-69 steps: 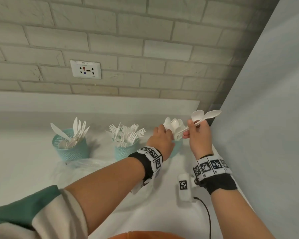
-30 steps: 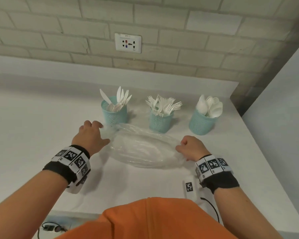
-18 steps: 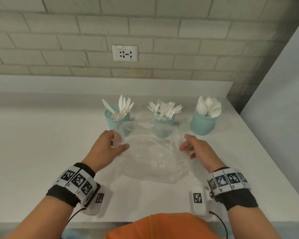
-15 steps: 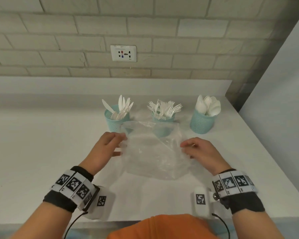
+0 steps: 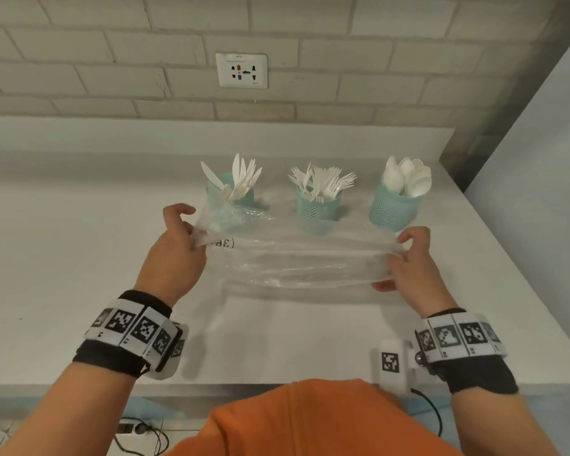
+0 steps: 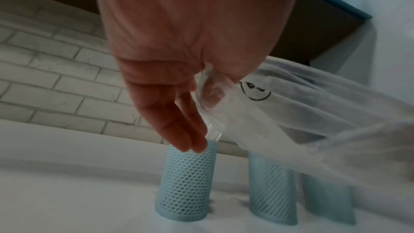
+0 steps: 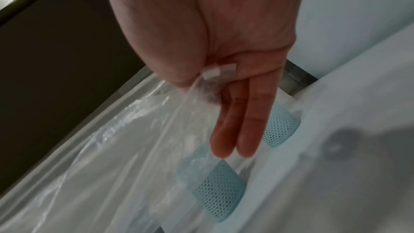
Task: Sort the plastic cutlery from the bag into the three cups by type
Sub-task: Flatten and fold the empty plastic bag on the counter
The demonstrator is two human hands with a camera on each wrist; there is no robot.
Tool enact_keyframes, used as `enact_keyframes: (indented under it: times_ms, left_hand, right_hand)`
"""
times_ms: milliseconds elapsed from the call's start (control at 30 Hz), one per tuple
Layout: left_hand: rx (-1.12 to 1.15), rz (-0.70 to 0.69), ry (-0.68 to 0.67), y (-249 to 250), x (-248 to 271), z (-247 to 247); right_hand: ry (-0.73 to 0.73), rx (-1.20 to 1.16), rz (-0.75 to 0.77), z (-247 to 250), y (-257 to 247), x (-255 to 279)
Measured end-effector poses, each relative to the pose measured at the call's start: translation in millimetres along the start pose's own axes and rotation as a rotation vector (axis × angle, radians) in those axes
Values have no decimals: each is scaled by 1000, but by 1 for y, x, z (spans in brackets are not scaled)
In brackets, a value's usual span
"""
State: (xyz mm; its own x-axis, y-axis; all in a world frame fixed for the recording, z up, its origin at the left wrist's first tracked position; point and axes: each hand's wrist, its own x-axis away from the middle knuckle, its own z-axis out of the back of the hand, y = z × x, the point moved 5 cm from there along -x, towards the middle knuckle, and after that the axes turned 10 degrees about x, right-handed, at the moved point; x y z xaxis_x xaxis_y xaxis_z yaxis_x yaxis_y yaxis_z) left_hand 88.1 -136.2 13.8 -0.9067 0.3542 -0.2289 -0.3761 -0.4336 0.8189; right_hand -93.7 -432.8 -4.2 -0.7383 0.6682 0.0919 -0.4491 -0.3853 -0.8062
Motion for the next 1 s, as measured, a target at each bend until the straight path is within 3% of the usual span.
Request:
enact_keyframes:
  times_ms: [100,267,333,400,467,533,700,867,1000]
  left_hand:
    - [242,-49,-97,11,1,3]
    - [430,-34,-369,30,10,-1]
    - [396,-13,-355,28,8,-1]
    - [334,-11,-300,26,4,-1]
    - [277,-32,-275,25,0,-1]
    - [242,-25,-308,20,-1,-4]
    - [6,-13,-344,10,-3,-4]
    - [-141,-90,-149,3,-13,6]
    - [-395,-317,-47,15,-8,15]
  right_hand:
    - [-5,65,123,8,-4,-4]
    - [-29,188,155,13,-13,-7]
    - [-113,151,150,11,-16,-9]
    - [-193,-70,68,8,-21,-7]
    - [-160,-174,40,12,-22,-9]
    - [-116,-65,83,17,-27,-8]
    - [-349,304,177,2,-22,-7]
    - [-25,422,135,12,-17,-21]
    - [175,323,339,32,-43,-17]
